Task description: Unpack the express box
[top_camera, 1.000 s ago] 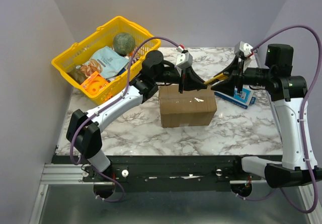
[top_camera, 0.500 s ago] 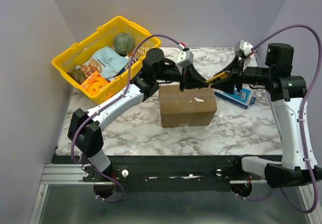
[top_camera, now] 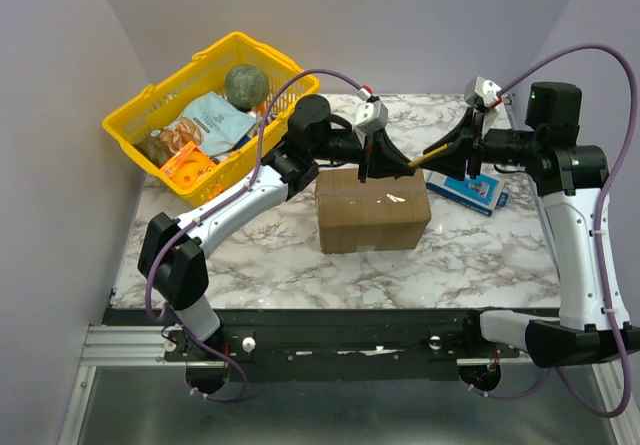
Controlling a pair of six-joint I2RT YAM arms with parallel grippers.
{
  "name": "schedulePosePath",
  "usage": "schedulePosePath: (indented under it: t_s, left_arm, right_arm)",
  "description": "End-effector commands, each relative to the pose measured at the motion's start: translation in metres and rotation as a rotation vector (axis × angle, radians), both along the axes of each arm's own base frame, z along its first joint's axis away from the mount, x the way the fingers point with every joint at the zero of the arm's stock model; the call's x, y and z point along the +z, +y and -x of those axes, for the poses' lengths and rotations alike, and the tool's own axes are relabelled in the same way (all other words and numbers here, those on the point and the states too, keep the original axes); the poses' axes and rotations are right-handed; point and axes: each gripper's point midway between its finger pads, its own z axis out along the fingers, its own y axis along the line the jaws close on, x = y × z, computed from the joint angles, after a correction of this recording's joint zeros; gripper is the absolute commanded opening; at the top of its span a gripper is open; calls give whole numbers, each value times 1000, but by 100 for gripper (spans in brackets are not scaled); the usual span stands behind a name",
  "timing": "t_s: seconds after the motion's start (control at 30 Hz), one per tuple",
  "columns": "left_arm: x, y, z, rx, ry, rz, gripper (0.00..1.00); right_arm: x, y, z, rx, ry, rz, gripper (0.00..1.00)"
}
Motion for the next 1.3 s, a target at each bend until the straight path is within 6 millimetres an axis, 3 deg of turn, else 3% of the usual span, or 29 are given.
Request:
schedulePosePath:
  t_s: [0.0,0.1,0.2,0.23,0.27,0.33,0.37,0.47,0.53,0.57,0.63,0.67,0.73,0.77,0.83,0.97,1.07,1.27]
  left_arm:
    - [8,-2,1,-24,-27,17,0]
    - [7,-3,0,-22,-23,16,0]
    - [2,-5,-6,5,-25,0,0]
    - [-2,-5,-16,58,-29,-14,5]
    - [-14,-4,-24,101,-58,-62,25]
    - [-22,1,-38,186,-95,-108,41]
    - [-35,6,-56,292,-100,-160,49]
    - [-51,17,-65,364,-138,-233,55]
    - [-54,20,-55,303,-213,-248,57]
    - [-67,23,-46,272,-216,-281,59]
    - [-73,22,-29,210,-347,-290,62]
    - [-89,23,-20,181,-374,-323,62]
    - [-97,17,-1,118,-483,-331,64]
    - [-107,16,5,94,-488,-345,64]
    - [-116,8,16,44,-495,-342,66]
    - [-135,-3,21,8,-529,-349,66]
    - [-143,-6,18,22,-603,-349,67]
    - [-171,11,2,113,-703,-416,67]
  right_arm:
    - [-1,1,7,22,14,10,36]
    - [-3,1,7,24,29,5,26]
    - [-11,-1,0,-7,74,21,5]
    - [-13,-4,-9,-45,69,33,0]
    - [-21,-17,-27,-191,126,63,0]
    - [-26,-35,-56,-360,117,69,0]
    - [-25,-48,-64,-474,134,50,0]
    - [-38,-82,-89,-690,235,-85,0]
    - [-56,-105,-97,-778,307,-158,0]
    - [-61,-106,-96,-785,377,-213,0]
    - [-75,-119,-101,-823,439,-251,1]
    - [-88,-122,-101,-841,487,-267,1]
    - [-96,-132,-108,-874,477,-296,1]
    - [-110,-136,-109,-901,509,-311,1]
    - [-121,-145,-120,-947,485,-312,0]
    - [-157,-164,-135,-1061,512,-293,0]
    - [-173,-175,-138,-1116,499,-245,0]
    - [-191,-167,-129,-1073,543,-223,0]
